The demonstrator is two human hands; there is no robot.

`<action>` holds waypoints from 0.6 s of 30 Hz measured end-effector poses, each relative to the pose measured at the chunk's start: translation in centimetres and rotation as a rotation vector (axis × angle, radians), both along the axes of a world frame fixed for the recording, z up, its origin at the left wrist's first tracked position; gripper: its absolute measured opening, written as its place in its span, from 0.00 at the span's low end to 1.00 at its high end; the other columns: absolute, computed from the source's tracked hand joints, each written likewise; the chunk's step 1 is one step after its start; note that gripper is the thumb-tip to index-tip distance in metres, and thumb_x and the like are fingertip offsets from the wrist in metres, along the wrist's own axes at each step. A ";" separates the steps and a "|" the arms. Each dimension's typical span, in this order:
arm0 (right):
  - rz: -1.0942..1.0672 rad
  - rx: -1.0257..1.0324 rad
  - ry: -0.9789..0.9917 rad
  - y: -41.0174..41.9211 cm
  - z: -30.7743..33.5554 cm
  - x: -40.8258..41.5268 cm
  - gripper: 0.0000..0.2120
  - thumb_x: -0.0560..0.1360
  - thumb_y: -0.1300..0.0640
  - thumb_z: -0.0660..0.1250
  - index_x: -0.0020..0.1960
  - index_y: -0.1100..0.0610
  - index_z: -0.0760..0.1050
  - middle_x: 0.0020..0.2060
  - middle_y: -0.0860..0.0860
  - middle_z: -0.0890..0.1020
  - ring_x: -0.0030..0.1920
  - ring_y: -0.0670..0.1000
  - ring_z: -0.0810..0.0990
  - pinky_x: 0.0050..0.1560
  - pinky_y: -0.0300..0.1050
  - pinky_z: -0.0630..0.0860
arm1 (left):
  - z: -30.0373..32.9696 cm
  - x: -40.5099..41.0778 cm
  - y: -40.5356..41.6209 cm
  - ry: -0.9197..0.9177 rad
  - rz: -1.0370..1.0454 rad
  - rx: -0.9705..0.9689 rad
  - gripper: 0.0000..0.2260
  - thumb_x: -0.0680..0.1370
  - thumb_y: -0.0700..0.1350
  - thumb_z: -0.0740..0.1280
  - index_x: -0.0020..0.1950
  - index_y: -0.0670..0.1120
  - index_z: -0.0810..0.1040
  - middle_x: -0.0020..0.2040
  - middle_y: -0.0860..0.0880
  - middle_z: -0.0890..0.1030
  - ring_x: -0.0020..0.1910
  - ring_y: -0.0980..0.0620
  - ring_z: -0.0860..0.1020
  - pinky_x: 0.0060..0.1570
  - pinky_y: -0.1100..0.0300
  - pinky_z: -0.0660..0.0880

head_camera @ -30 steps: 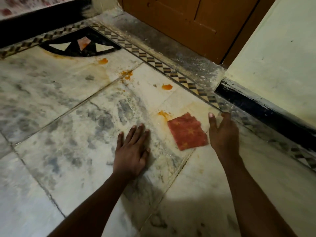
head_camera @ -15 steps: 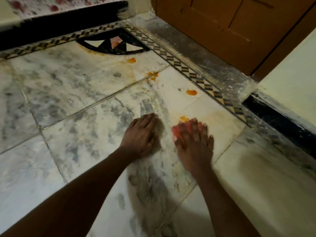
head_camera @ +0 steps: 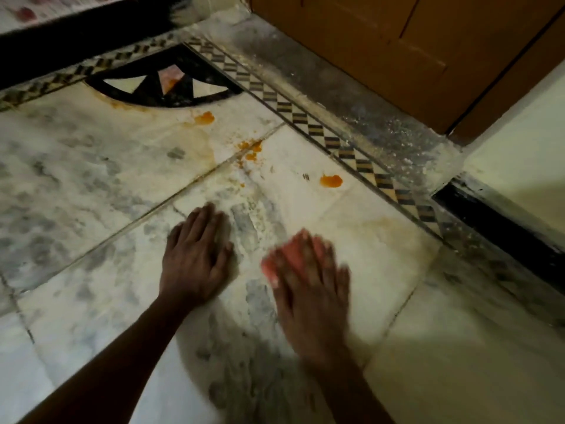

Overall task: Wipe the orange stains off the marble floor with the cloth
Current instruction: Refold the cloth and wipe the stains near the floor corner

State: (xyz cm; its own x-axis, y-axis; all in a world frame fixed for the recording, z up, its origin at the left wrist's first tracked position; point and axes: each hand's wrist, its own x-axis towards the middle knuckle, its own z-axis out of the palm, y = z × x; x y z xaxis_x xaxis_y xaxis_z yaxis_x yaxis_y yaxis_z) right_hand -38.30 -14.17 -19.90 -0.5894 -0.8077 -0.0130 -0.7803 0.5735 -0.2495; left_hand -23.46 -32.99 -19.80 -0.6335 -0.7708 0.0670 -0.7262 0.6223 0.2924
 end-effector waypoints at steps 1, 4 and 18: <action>0.011 -0.011 0.004 2.4 0.4 0.7 0.23 0.84 0.33 0.51 0.79 0.25 0.56 0.86 0.41 0.49 0.87 0.55 0.46 0.82 0.69 0.50 | 0.2 -0.1 0.0 -0.007 -0.006 0.008 0.32 0.83 0.62 0.51 0.83 0.48 0.64 0.85 0.47 0.60 0.83 0.44 0.61 0.79 0.42 0.60; -0.233 0.038 -0.037 5.4 0.1 -3.3 0.25 0.83 0.33 0.50 0.80 0.25 0.54 0.86 0.41 0.50 0.87 0.55 0.48 0.81 0.71 0.49 | 0.0 -0.2 0.1 -0.006 0.006 0.015 0.31 0.83 0.61 0.53 0.84 0.49 0.64 0.85 0.47 0.59 0.84 0.45 0.59 0.80 0.42 0.59; -0.270 0.139 -0.081 4.8 1.1 -3.7 0.26 0.83 0.32 0.48 0.80 0.27 0.55 0.87 0.44 0.51 0.86 0.59 0.47 0.80 0.70 0.54 | 0.2 -0.2 -0.1 0.046 -0.006 0.018 0.30 0.82 0.58 0.57 0.82 0.45 0.68 0.85 0.44 0.61 0.83 0.42 0.62 0.79 0.40 0.60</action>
State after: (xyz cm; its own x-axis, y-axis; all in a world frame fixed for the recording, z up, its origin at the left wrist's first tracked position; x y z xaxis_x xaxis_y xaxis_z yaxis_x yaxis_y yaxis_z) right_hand -42.03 -9.38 -18.78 -0.7752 -0.6090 -0.1679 -0.5756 0.7904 -0.2096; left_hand -23.66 -33.07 -19.58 -0.6344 -0.7686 0.0823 -0.7083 0.6206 0.3366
